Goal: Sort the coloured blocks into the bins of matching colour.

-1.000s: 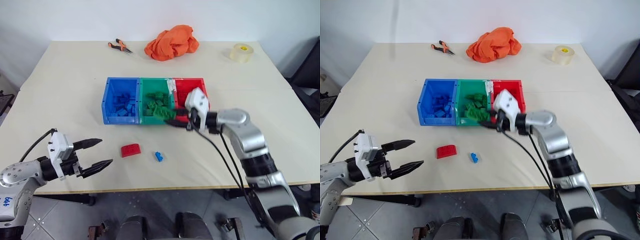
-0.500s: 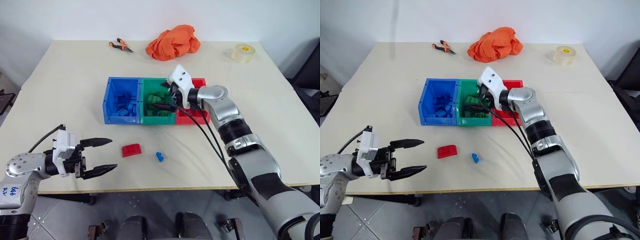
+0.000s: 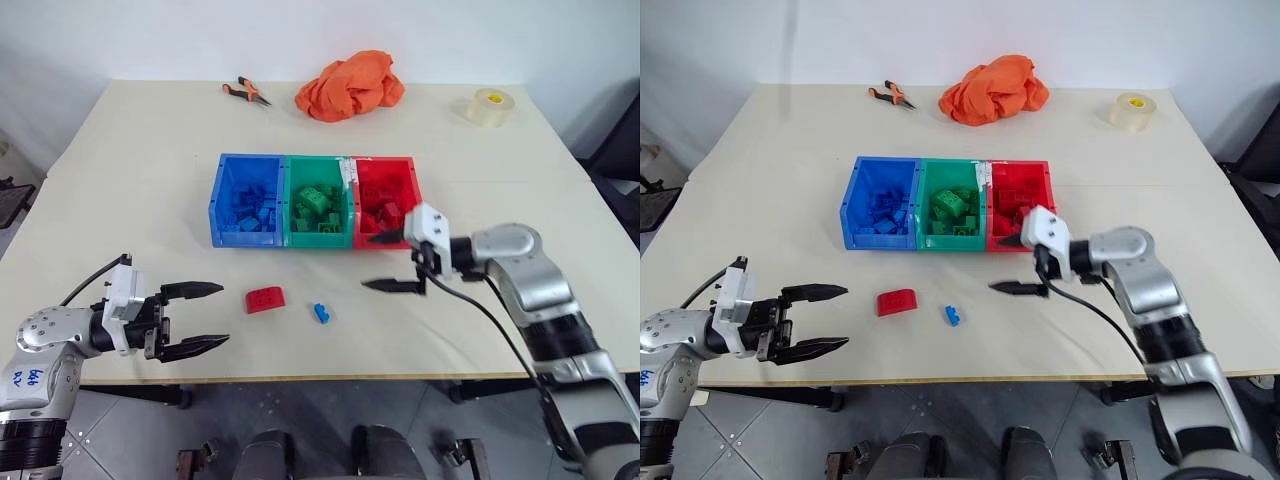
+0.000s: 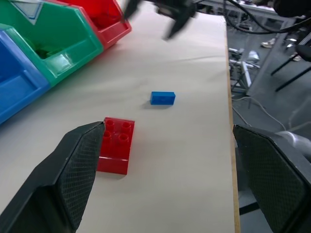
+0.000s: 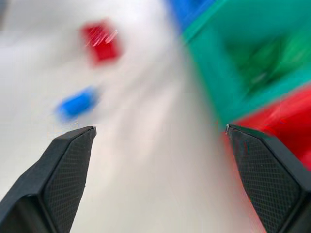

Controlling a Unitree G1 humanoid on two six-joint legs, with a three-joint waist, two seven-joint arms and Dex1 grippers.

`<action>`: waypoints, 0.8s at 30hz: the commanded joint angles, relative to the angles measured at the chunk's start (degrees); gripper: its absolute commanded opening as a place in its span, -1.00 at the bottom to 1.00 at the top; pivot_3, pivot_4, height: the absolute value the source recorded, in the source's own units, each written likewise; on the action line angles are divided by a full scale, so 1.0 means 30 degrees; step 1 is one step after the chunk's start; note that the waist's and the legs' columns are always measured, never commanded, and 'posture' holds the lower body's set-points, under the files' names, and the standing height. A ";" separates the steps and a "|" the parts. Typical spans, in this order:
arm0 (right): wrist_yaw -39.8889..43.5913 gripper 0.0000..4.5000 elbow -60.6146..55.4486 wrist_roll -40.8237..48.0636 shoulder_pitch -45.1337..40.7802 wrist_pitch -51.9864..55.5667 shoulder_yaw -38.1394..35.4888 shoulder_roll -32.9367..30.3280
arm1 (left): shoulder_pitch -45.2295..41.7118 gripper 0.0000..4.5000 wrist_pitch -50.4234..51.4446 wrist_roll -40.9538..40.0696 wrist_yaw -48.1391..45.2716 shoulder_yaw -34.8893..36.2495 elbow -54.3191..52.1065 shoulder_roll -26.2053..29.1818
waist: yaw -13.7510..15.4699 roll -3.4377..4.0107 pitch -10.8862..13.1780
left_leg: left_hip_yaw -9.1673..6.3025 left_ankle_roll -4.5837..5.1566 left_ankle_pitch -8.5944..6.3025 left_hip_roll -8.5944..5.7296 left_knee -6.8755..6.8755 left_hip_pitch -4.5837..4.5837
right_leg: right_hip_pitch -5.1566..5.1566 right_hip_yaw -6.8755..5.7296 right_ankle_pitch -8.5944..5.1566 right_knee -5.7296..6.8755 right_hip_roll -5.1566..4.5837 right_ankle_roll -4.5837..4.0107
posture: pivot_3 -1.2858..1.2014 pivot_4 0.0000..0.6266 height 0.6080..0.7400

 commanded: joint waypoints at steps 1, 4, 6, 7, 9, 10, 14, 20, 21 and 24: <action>0.0129 0.99 -0.1560 0.0438 0.2255 -0.0248 -0.1807 -0.1892 | -0.0523 1.00 -0.0774 0.0055 -0.0984 0.0243 0.1135 0.0368 | 0.0020 -0.0002 0.0000 | 0.0025 0.0006 -0.0003 -0.0007 -0.0001 0.0004 | 0.0002 -0.0034 0.0000 -0.0012 0.0000 0.0000 | 0.03 -0.52 1.00; 0.0342 0.99 -0.2045 0.0445 0.4252 -0.0760 -0.2701 -0.3281 | -0.0975 1.00 -0.0927 0.0165 -0.1306 0.0128 0.1699 0.0472 | 0.0018 -0.0003 0.0001 | 0.0062 0.0012 -0.0002 -0.0005 0.0006 0.0002 | 0.0004 -0.0104 0.0000 -0.0051 -0.0003 0.0001 | 0.03 -0.52 1.00; 0.0213 0.99 -0.2436 0.0702 0.5030 -0.0665 -0.3125 -0.3654 | -0.1247 1.00 -0.0982 0.0221 -0.1439 0.0061 0.2025 0.0500 | -0.0044 -0.0004 0.0001 | 0.0065 0.0011 -0.0003 0.0012 0.0003 0.0007 | 0.0007 -0.0108 0.0000 -0.0062 -0.0006 0.0000 | 0.03 -0.52 1.00; 0.0111 0.99 -0.2578 0.0774 0.5172 -0.0604 -0.3202 -0.3699 | -0.1329 1.00 -0.0993 0.0238 -0.1498 0.0051 0.2129 0.0510 | -0.0075 -0.0004 0.0001 | 0.0068 0.0010 -0.0003 0.0016 0.0000 0.0013 | 0.0009 -0.0108 0.0000 -0.0061 -0.0006 0.0000 | 0.03 -0.52 1.00; -0.0168 0.99 -0.2751 0.0801 0.5187 -0.0459 -0.3245 -0.3614 | -0.1459 1.00 -0.0969 0.0284 -0.1525 0.0010 0.2199 0.0493 | -0.0109 -0.0003 0.0001 | 0.0083 0.0006 -0.0001 0.0026 -0.0002 0.0018 | 0.0007 -0.0113 0.0000 -0.0065 -0.0003 0.0000 | 0.03 -0.52 1.00; -0.0279 0.99 -0.2817 0.0835 0.5153 -0.0410 -0.3248 -0.3525 | -0.1526 1.00 -0.0964 0.0305 -0.1530 -0.0010 0.2234 0.0482 | -0.0093 -0.0003 0.0001 | 0.0090 0.0005 -0.0001 0.0028 -0.0004 0.0021 | 0.0006 -0.0115 0.0000 -0.0066 -0.0004 0.0000 | 0.03 -0.52 1.00; -0.0730 0.99 -0.3262 0.1082 0.4745 -0.0127 -0.2893 -0.2962 | -0.1583 1.00 -0.0822 0.0330 -0.1132 -0.0073 0.1623 0.0346 | -0.0021 -0.0005 0.0001 | 0.0079 0.0007 -0.0001 0.0022 0.0011 0.0010 | 0.0009 -0.0130 0.0000 -0.0061 -0.0009 0.0000 | 0.03 -0.52 1.00; 0.0237 0.99 -0.3104 0.2235 0.4623 -0.1762 -0.3373 -0.2210 | -0.0497 1.00 0.0839 0.0611 0.1631 -0.0764 -0.3090 0.0115 | 0.0278 -0.0008 0.0002 | 0.0057 0.0023 -0.0010 0.0013 0.0033 0.0002 | 0.0027 -0.0094 0.0002 -0.0066 -0.0036 0.0003 | 0.03 -0.52 1.00; 0.0695 0.99 -0.3085 0.2634 0.4635 -0.2070 -0.3522 -0.2189 | -0.0394 1.00 0.1355 0.0788 0.2690 -0.1203 -0.4439 -0.0183 | 0.0364 -0.0004 0.0005 | 0.0048 0.0027 -0.0013 0.0012 0.0036 0.0006 | 0.0040 -0.0052 0.0002 -0.0073 -0.0041 0.0004 | 0.03 -0.52 1.00; 0.1516 0.99 -0.2987 0.3176 0.4563 -0.2421 -0.3556 -0.2393 | -0.0386 1.00 0.2457 0.1159 0.5208 -0.2351 -0.7342 -0.1072 | 0.0501 0.0007 0.0011 | -0.0014 0.0033 -0.0016 0.0008 0.0060 0.0012 | 0.0140 0.0002 0.0004 -0.0178 -0.0033 0.0008 | 0.03 -0.52 1.00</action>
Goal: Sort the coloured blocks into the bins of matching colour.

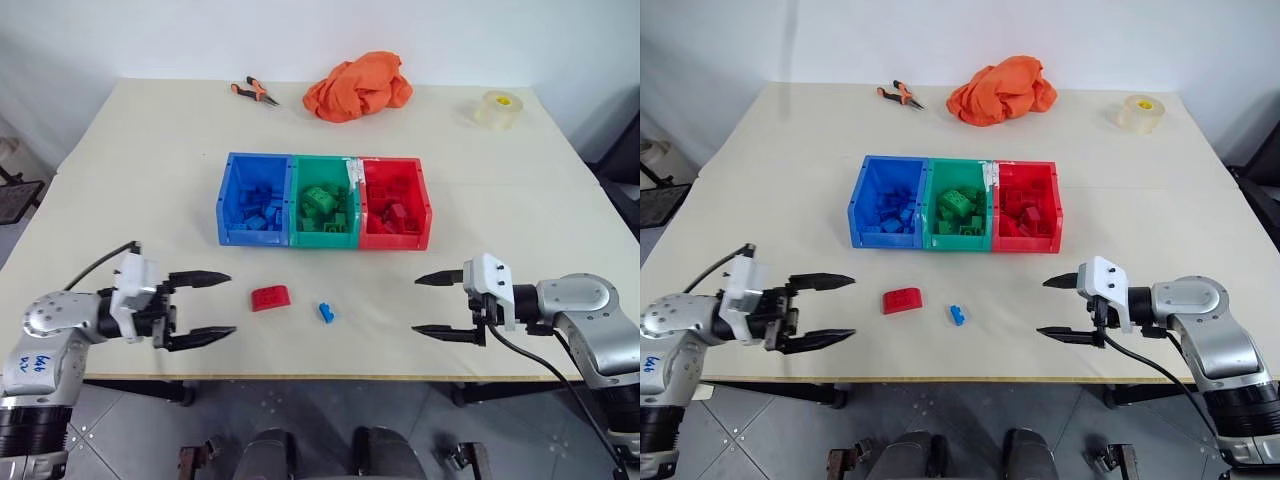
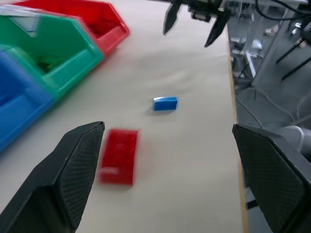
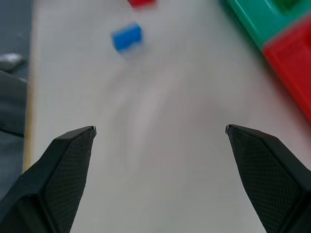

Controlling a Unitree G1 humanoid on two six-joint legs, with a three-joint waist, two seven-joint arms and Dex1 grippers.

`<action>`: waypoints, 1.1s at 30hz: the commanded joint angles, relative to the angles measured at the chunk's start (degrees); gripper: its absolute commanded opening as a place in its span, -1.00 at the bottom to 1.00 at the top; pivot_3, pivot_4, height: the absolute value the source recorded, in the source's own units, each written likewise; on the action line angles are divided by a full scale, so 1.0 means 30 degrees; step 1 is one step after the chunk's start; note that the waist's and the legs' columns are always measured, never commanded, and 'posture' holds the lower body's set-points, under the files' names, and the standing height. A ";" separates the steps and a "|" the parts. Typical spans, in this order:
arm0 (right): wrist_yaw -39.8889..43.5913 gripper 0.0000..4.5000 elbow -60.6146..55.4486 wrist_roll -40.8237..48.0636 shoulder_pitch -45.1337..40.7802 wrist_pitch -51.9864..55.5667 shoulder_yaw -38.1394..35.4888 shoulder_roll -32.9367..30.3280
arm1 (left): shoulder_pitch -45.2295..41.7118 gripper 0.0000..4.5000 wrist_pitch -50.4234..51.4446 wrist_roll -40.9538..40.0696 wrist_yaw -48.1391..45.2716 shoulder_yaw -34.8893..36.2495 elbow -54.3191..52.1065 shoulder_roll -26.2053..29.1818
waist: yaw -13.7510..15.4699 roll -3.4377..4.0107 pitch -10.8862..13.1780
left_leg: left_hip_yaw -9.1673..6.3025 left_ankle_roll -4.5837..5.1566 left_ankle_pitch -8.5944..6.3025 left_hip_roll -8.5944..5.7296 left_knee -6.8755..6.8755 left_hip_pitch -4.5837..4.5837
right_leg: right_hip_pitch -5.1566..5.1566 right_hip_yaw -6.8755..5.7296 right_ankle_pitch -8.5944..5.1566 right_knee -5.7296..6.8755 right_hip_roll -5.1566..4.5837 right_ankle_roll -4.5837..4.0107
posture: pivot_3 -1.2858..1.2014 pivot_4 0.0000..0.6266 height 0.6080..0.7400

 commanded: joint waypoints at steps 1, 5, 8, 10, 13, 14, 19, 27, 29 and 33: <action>0.1114 0.99 -0.0143 0.1068 -0.0223 -0.0737 -0.0729 -0.0319 | -0.0132 1.00 0.1691 0.0521 0.3268 -0.1422 -0.3830 -0.0876 | 0.0014 0.0002 0.0001 | -0.0028 0.0001 0.0000 0.0005 0.0003 0.0014 | 0.0065 -0.0013 0.0001 -0.0078 0.0008 0.0003 | 0.03 -0.52 1.00; 0.2311 0.99 0.0147 0.1975 -0.0462 -0.1421 -0.0868 -0.0189 | -0.0713 1.00 0.4513 0.1237 0.6906 -0.3575 -0.6407 -0.2242 | 0.0006 0.0004 0.0002 | -0.0046 0.0003 -0.0002 0.0007 0.0004 0.0025 | 0.0108 -0.0020 0.0004 -0.0113 0.0020 0.0007 | 0.03 -0.52 1.00; 0.3184 0.99 0.0496 0.2965 -0.0526 -0.1666 -0.1391 -0.0182 | -0.0939 1.00 0.6378 0.1990 0.8572 -0.4987 -0.6872 -0.2654 | 0.0018 0.0004 0.0002 | -0.0045 0.0003 -0.0001 0.0009 0.0011 0.0031 | 0.0119 -0.0030 0.0004 -0.0111 0.0042 0.0007 | 0.03 -0.52 1.00; 0.3678 0.99 0.0825 0.3508 -0.0602 -0.1716 -0.1758 -0.0280 | -0.0990 1.00 0.7163 0.2220 0.9206 -0.5644 -0.6864 -0.2862 | 0.0040 0.0004 0.0002 | -0.0042 0.0004 -0.0001 0.0006 0.0020 0.0030 | 0.0126 -0.0032 0.0004 -0.0116 0.0056 0.0008 | 0.03 -0.52 1.00; 0.4178 0.99 0.1276 0.3920 -0.0626 -0.1510 -0.2184 -0.0540 | -0.1019 1.00 0.7200 0.2778 0.9858 -0.6366 -0.6719 -0.3237 | 0.0083 0.0004 0.0002 | -0.0046 0.0004 -0.0001 0.0008 0.0027 0.0028 | 0.0127 -0.0036 0.0003 -0.0120 0.0058 0.0008 | 0.03 -0.52 1.00; 0.4341 0.99 0.1465 0.3976 -0.0588 -0.1359 -0.2308 -0.0730 | -0.1130 1.00 0.7427 0.2936 1.0036 -0.6717 -0.6531 -0.3357 | 0.0101 0.0004 0.0002 | -0.0046 0.0004 -0.0001 0.0009 0.0031 0.0025 | 0.0128 -0.0036 0.0004 -0.0122 0.0055 0.0007 | 0.03 -0.52 1.00; 0.4148 0.99 0.2348 0.4013 -0.0183 -0.0808 -0.2911 -0.1536 | -0.1703 1.00 0.6619 0.4230 1.0721 -0.7852 -0.4793 -0.4303 | 0.0434 0.0005 0.0002 | -0.0039 0.0011 -0.0005 0.0003 0.0060 0.0021 | 0.0142 -0.0036 0.0003 -0.0141 0.0058 0.0007 | 0.03 -0.52 1.00; 0.3302 0.99 0.2275 0.3649 0.0735 -0.0152 -0.3395 -0.1960 | -0.2707 1.00 0.5879 0.5333 1.0168 -0.8674 -0.2269 -0.4992 | 0.0472 0.0006 0.0001 | -0.0025 0.0027 -0.0012 -0.0008 0.0079 0.0015 | 0.0145 -0.0054 0.0004 -0.0140 0.0069 0.0008 | 0.03 -0.52 1.00; 0.3088 0.99 0.2275 0.3599 0.0918 -0.0147 -0.3574 -0.1957 | -0.2879 1.00 0.5498 0.5412 0.9949 -0.8715 -0.1765 -0.5268 | 0.0471 0.0006 0.0001 | -0.0027 0.0026 -0.0012 -0.0005 0.0079 0.0018 | 0.0146 -0.0063 0.0004 -0.0136 0.0073 0.0009 | 0.03 -0.52 1.00; 0.2889 0.99 0.2233 0.3503 0.1048 -0.0156 -0.3818 -0.1993 | -0.3350 1.00 0.4964 0.5530 0.9549 -0.8945 -0.0896 -0.5825 | 0.0487 0.0007 0.0001 | -0.0025 0.0027 -0.0012 -0.0010 0.0087 0.0018 | 0.0150 -0.0079 0.0004 -0.0133 0.0079 0.0010 | 0.03 -0.52 1.00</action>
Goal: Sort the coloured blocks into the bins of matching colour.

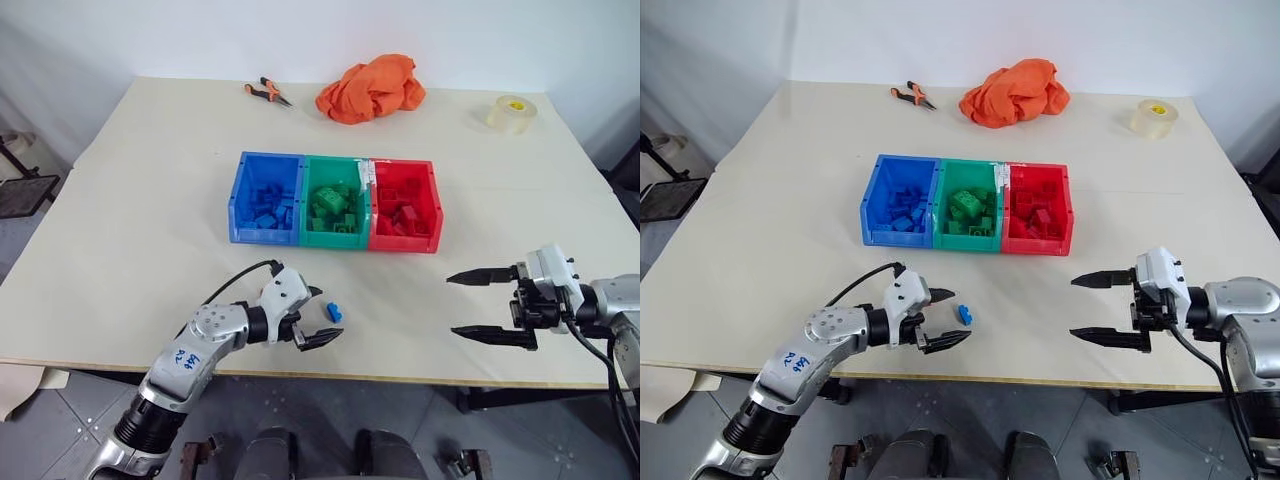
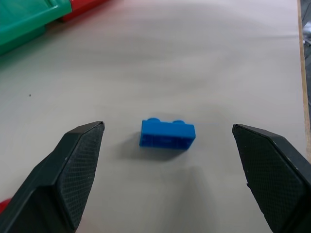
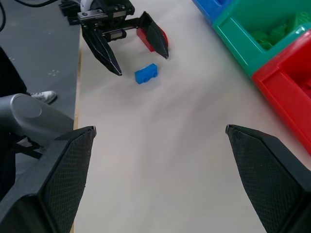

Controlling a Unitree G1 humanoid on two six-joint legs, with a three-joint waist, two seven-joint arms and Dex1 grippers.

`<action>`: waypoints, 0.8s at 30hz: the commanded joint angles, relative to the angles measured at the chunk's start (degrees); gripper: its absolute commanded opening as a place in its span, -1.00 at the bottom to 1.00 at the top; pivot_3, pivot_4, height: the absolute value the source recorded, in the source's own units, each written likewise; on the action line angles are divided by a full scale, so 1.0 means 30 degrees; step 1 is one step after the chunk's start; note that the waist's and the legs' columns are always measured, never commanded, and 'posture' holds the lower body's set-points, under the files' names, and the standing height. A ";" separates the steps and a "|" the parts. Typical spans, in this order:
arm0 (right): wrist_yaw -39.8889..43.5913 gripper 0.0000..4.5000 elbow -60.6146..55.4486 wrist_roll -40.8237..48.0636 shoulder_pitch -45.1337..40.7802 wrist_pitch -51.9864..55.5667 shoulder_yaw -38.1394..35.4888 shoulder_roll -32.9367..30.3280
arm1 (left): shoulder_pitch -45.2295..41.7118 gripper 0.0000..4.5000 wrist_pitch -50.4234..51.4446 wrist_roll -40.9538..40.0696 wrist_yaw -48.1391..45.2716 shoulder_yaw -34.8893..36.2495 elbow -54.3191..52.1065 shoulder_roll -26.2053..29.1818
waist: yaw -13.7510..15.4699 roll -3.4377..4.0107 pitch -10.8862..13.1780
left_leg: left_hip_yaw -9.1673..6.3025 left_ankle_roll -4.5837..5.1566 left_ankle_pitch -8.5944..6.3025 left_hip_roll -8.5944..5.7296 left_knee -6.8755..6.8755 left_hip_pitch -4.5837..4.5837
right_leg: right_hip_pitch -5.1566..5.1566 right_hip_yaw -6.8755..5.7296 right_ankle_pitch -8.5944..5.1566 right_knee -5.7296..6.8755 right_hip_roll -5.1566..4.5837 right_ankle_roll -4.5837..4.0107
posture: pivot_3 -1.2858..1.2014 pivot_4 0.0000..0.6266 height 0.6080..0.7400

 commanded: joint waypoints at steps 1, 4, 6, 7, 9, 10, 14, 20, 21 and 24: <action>-0.0177 0.99 -0.0215 0.0104 0.0020 0.0005 -0.0828 -0.0483 | -0.0510 1.00 -0.0552 0.0129 -0.0460 -0.0376 0.0322 -0.0429 | 0.0026 0.0000 0.0000 | -0.0001 0.0001 0.0000 -0.0001 0.0005 -0.0002 | 0.0001 -0.0004 0.0000 0.0000 0.0002 0.0000 | 0.03 -0.52 1.00; -0.0342 0.99 -0.0237 0.0047 -0.0069 -0.0041 -0.0880 -0.0541 | -0.0710 1.00 -0.0518 0.0422 -0.0628 -0.0589 0.0676 -0.0431 | 0.0005 0.0000 0.0000 | -0.0004 0.0001 0.0000 -0.0005 0.0005 -0.0001 | 0.0002 -0.0012 0.0001 0.0002 0.0004 0.0001 | 0.03 -0.52 1.00; -0.0504 1.00 -0.0245 0.0029 -0.0164 -0.0030 -0.0917 -0.0533 | -0.0747 0.82 -0.0433 0.0690 -0.0591 -0.0722 0.0846 -0.0405 | 0.0004 0.0001 0.0000 | -0.0004 0.0001 0.0000 -0.0004 0.0004 -0.0001 | 0.0002 -0.0016 0.0001 0.0003 0.0007 0.0001 | 0.03 -0.52 1.00; -0.0565 1.00 -0.0254 0.0030 -0.0188 -0.0021 -0.0924 -0.0539 | -0.0740 0.76 -0.0362 0.0824 -0.0595 -0.0790 0.0871 -0.0380 | 0.0004 0.0002 -0.0001 | -0.0004 0.0001 0.0001 -0.0004 0.0005 0.0001 | 0.0004 -0.0018 0.0000 0.0003 0.0009 0.0001 | 0.03 -0.52 1.00; -0.0672 1.00 -0.0282 0.0028 -0.0205 -0.0014 -0.0929 -0.0559 | -0.0753 0.49 -0.0290 0.1115 -0.0525 -0.0944 0.0954 -0.0435 | 0.0007 0.0003 -0.0002 | -0.0004 0.0001 0.0000 -0.0003 0.0006 0.0002 | 0.0006 -0.0018 0.0001 0.0005 0.0012 0.0001 | 0.03 -0.52 1.00; -0.0724 1.00 -0.0306 0.0029 -0.0215 0.0000 -0.0931 -0.0563 | -0.0786 0.34 -0.0249 0.1270 -0.0533 -0.1074 0.0989 -0.0438 | 0.0015 0.0003 -0.0002 | -0.0004 0.0001 0.0000 -0.0004 0.0006 0.0002 | 0.0006 -0.0020 0.0001 0.0005 0.0013 0.0002 | 0.03 -0.52 1.00; -0.0939 1.00 -0.0369 -0.0008 -0.0318 0.0061 -0.0914 -0.0577 | -0.0737 -0.21 -0.0117 0.1582 -0.0462 -0.1260 0.1047 -0.0511 | 0.0032 0.0008 -0.0004 | -0.0008 0.0003 0.0002 -0.0013 0.0008 0.0000 | 0.0009 -0.0028 0.0002 0.0008 0.0014 0.0005 | 0.03 -0.52 1.00; -0.1097 1.00 -0.0275 -0.0051 -0.0524 0.0051 -0.0833 -0.0566 | -0.0751 -0.36 -0.0521 0.1738 -0.0438 -0.1174 0.1331 -0.0737 | 0.0036 0.0010 -0.0006 | -0.0017 0.0005 0.0002 -0.0015 0.0009 0.0000 | 0.0015 -0.0050 0.0002 0.0011 0.0006 0.0005 | 0.03 -0.52 1.00; -0.1114 1.00 -0.0234 -0.0074 -0.0582 0.0031 -0.0811 -0.0551 | -0.0798 -0.36 -0.0737 0.1763 -0.0348 -0.1085 0.1414 -0.0871 | 0.0043 0.0010 -0.0006 | -0.0019 0.0005 0.0002 -0.0015 0.0009 0.0000 | 0.0015 -0.0056 0.0002 0.0011 0.0005 0.0005 | 0.03 -0.52 1.00; -0.1144 1.00 -0.0161 -0.0126 -0.0717 -0.0002 -0.0777 -0.0522 | -0.0964 -0.36 -0.1320 0.1816 -0.0297 -0.0907 0.1523 -0.1159 | 0.0037 0.0010 -0.0006 | -0.0020 0.0007 0.0003 -0.0018 0.0013 -0.0005 | 0.0015 -0.0081 0.0003 0.0008 0.0004 0.0005 | 0.03 -0.52 1.00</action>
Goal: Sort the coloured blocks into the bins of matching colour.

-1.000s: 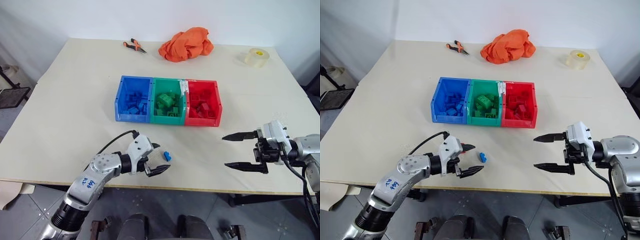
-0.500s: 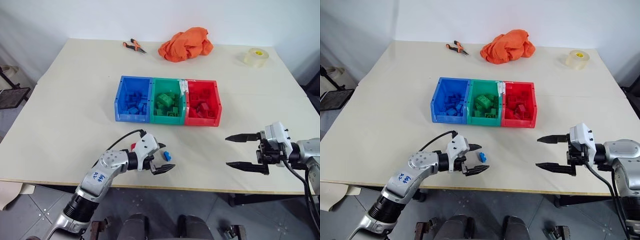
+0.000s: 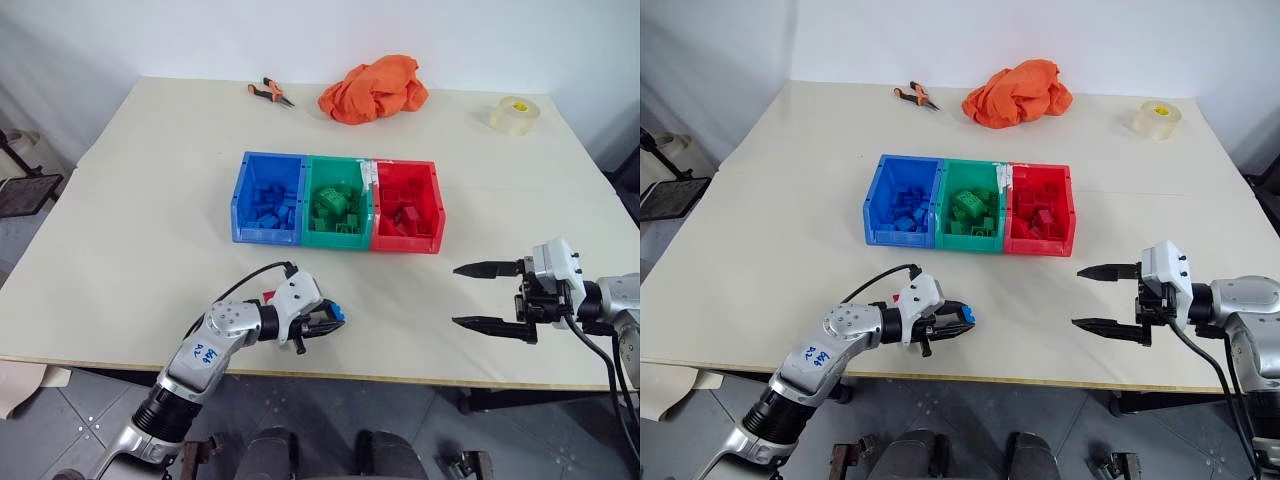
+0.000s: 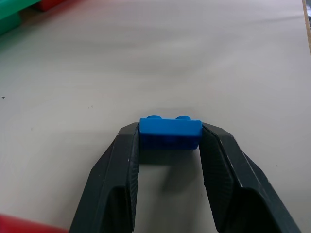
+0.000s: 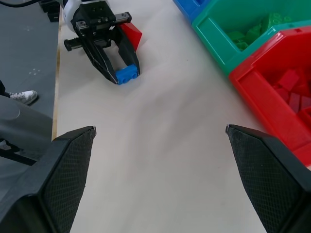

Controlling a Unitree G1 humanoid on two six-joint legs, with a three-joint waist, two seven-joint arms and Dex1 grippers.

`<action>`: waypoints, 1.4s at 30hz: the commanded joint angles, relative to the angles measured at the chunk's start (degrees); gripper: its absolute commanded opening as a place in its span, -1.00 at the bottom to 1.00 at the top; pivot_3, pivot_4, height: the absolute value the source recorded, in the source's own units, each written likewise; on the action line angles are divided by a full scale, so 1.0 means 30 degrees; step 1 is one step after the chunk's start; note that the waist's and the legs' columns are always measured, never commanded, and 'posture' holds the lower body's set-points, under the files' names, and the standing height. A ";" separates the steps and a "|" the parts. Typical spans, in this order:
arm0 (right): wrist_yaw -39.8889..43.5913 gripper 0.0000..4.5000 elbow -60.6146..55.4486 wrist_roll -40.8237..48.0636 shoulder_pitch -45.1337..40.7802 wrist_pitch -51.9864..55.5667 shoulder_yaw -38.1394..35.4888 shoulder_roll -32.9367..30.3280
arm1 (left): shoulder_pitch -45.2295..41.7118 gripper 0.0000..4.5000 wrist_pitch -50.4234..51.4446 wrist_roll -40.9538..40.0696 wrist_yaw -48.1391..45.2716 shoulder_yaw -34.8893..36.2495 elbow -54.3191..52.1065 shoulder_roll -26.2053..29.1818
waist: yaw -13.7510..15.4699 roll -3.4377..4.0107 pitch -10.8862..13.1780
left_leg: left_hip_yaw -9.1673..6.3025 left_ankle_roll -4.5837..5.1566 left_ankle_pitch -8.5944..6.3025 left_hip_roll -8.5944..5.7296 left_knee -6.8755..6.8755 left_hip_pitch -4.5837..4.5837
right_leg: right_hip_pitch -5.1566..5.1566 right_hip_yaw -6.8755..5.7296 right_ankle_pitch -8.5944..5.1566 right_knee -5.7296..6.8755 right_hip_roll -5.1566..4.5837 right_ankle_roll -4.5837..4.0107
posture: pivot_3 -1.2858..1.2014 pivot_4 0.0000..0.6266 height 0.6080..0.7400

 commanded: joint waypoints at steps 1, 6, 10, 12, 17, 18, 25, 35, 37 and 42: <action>-0.0100 1.00 -0.0132 0.0028 -0.0306 -0.0031 -0.0595 -0.0390 | -0.0256 -0.36 -0.0681 0.0020 0.0035 0.0229 -0.0140 -0.0343 | -0.0012 0.0000 0.0000 | 0.0001 0.0000 0.0000 0.0001 0.0000 0.0001 | 0.0000 -0.0010 0.0000 0.0003 0.0002 0.0000 | 0.03 -0.52 1.00; -0.0160 1.00 -0.0071 -0.0018 -0.0333 -0.0086 -0.0626 -0.0381 | -0.0744 -0.36 -0.0183 -0.0551 -0.0016 0.0874 -0.1043 -0.0523 | -0.0013 0.0000 0.0000 | 0.0003 0.0003 0.0001 0.0002 0.0003 -0.0003 | -0.0002 -0.0060 0.0001 0.0004 0.0001 0.0002 | 0.03 -0.52 1.00; -0.0218 1.00 -0.0019 -0.0053 -0.0336 -0.0126 -0.0635 -0.0369 | -0.0993 -0.36 0.0455 -0.0913 -0.0050 0.1340 -0.1868 -0.0476 | -0.0035 0.0000 0.0000 | 0.0001 0.0003 0.0002 0.0003 0.0002 -0.0002 | -0.0003 -0.0069 0.0001 0.0010 0.0002 0.0002 | 0.03 -0.52 1.00; -0.0246 1.00 0.0030 -0.0084 -0.0354 -0.0171 -0.0617 -0.0356 | -0.1057 -0.36 0.0696 -0.1030 -0.0028 0.1541 -0.2165 -0.0442 | -0.0038 0.0000 0.0000 | 0.0002 0.0003 0.0002 0.0003 0.0002 0.0000 | -0.0003 -0.0069 0.0001 0.0010 0.0003 0.0002 | 0.03 -0.52 1.00; -0.0326 1.00 0.0265 -0.0097 -0.0489 -0.0321 -0.0668 -0.0291 | -0.1874 -0.36 0.1136 -0.1501 0.1958 0.3772 -0.3163 -0.1278 | -0.0010 -0.0002 0.0002 | -0.0002 0.0005 0.0003 0.0003 0.0008 -0.0008 | -0.0002 -0.0066 0.0002 0.0010 0.0000 0.0003 | 0.03 -0.52 1.00; -0.0311 1.00 0.0337 -0.0055 -0.0537 -0.0365 -0.0718 -0.0260 | -0.2118 -0.36 0.1384 -0.1539 0.2503 0.4337 -0.3306 -0.1375 | -0.0009 -0.0002 0.0002 | -0.0017 0.0007 0.0004 0.0003 0.0020 -0.0021 | -0.0002 -0.0063 0.0002 0.0009 0.0000 0.0003 | 0.03 -0.52 1.00; -0.1974 1.00 0.2938 0.0305 -0.3076 -0.0226 -0.1368 0.0923 | -0.4678 -0.36 -0.0086 -0.0274 0.6257 0.7337 -0.0637 -0.1547 | -0.0063 -0.0002 0.0001 | 0.0003 0.0006 0.0005 0.0009 0.0014 0.0009 | 0.0002 -0.0116 0.0003 0.0021 0.0029 0.0006 | 0.03 -0.52 1.00; -0.2735 1.00 0.5772 -0.0340 -0.5672 -0.1576 -0.1213 0.2419 | -0.7873 0.22 -0.4373 0.0957 0.6752 0.7684 0.7293 -0.0989 | 0.0010 -0.0010 0.0005 | 0.0007 0.0013 0.0012 -0.0021 0.0015 -0.0025 | -0.0026 -0.0133 0.0022 0.0031 0.0037 0.0041 | 0.03 -0.52 1.00; -0.2707 1.00 0.5704 -0.0382 -0.5730 -0.1656 -0.1178 0.2548 | -0.8194 0.48 -0.4923 0.1007 0.6523 0.7559 0.8212 -0.1006 | -0.0005 -0.0010 0.0005 | 0.0006 0.0013 0.0012 -0.0015 0.0014 -0.0019 | -0.0026 -0.0133 0.0022 0.0035 0.0044 0.0042 | 0.03 -0.52 1.00; -0.2634 1.00 0.5239 -0.0331 -0.5746 -0.1531 -0.1165 0.2666 | -0.7583 0.99 -0.4841 0.0286 0.4845 0.7416 0.7716 -0.0834 | -0.0069 -0.0009 0.0005 | 0.0016 0.0012 0.0012 -0.0009 0.0011 -0.0021 | -0.0039 -0.0127 0.0023 0.0040 0.0051 0.0043 | 0.03 -0.52 1.00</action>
